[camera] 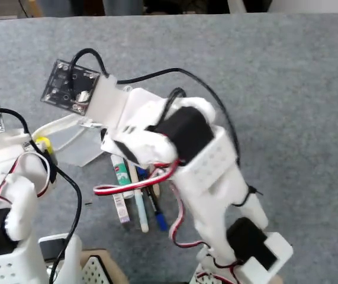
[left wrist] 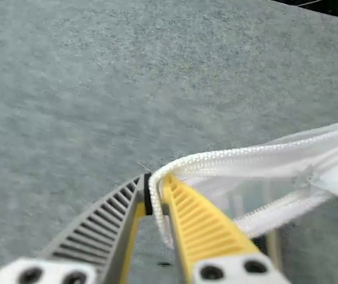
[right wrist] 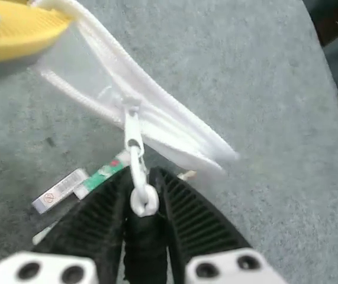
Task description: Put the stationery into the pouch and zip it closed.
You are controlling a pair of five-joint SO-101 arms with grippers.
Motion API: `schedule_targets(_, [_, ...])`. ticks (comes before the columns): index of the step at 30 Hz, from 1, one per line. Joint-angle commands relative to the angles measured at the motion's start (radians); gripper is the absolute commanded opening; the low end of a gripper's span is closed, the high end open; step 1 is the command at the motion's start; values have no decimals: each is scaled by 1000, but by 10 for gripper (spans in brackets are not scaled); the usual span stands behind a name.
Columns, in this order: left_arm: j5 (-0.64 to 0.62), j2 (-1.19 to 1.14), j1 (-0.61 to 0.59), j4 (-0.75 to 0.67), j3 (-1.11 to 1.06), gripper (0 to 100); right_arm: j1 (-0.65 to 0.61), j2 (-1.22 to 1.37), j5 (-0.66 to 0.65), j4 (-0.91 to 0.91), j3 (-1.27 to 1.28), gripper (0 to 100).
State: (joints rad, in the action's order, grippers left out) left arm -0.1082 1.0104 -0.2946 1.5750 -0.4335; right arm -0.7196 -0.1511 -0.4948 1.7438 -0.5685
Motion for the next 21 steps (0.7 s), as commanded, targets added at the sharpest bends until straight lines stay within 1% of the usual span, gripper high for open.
schedule_targets(1, [11,-31,-28,18,-107,29,81,-93,-2,9,-42,12])
schedule_targets(10, [11,-31,-28,15,-107,29,74,-108,-3,12,-35,13])
schedule_targets(14, [11,-31,-28,14,-107,29,23,-108,-3,15,-33,18])
schedule_targets(15, [11,-31,-27,14,-107,29,5,-108,-6,17,-33,36])
schedule_targets(17, [11,-31,-27,14,-107,29,-21,-116,-2,17,-15,127])
schedule_targets(21, [11,-32,-27,12,-107,29,-66,-116,-8,17,42,371])
